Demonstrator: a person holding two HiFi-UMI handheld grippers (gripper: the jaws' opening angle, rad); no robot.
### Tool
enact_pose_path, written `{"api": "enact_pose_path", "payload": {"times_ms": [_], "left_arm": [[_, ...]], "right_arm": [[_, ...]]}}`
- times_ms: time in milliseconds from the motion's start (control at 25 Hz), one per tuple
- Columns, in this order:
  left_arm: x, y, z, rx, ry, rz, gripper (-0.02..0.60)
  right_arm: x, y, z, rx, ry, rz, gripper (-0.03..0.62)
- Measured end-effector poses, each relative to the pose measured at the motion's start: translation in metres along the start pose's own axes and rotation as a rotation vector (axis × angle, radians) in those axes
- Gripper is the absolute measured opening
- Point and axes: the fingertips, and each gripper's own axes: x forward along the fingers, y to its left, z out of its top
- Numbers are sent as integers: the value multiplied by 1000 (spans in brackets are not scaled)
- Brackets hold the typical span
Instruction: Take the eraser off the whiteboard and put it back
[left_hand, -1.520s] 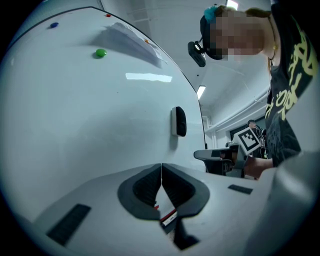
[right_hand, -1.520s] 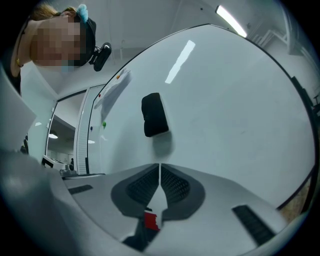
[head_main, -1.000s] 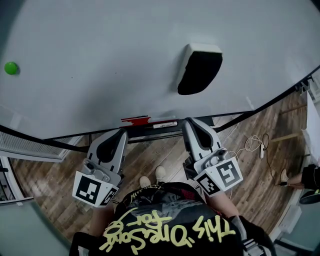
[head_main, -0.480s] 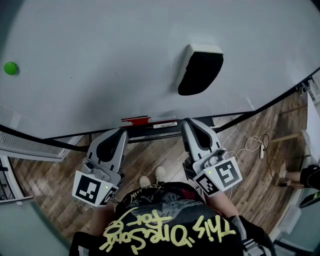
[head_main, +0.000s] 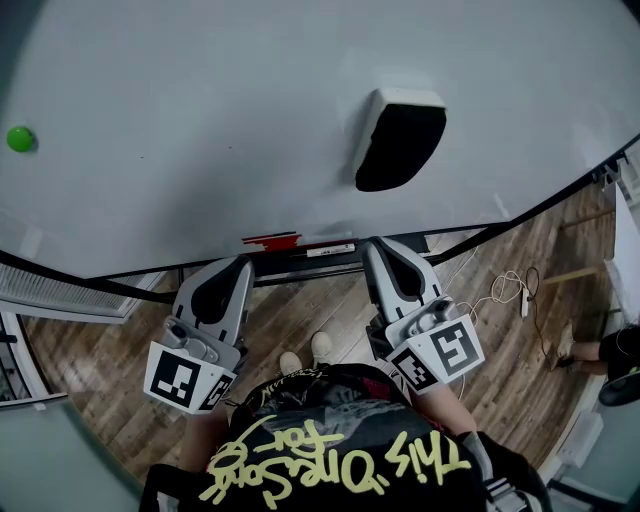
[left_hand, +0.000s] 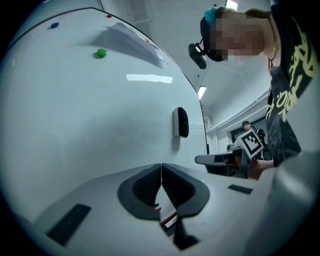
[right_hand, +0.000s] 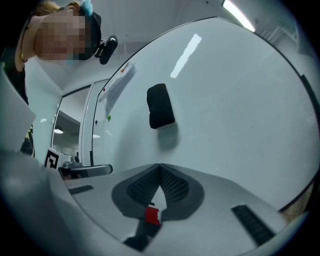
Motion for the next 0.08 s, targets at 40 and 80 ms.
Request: {"api": "enact_pose_path", "payload": {"times_ms": [40,80], "left_arm": [[0,0,0,0,-1,-1,11],[0,0,1,1,-2,-2,11]], "right_arm": [[0,0,0,0,0,0,9],[0,1,0,-1,0,-1,9]]}}
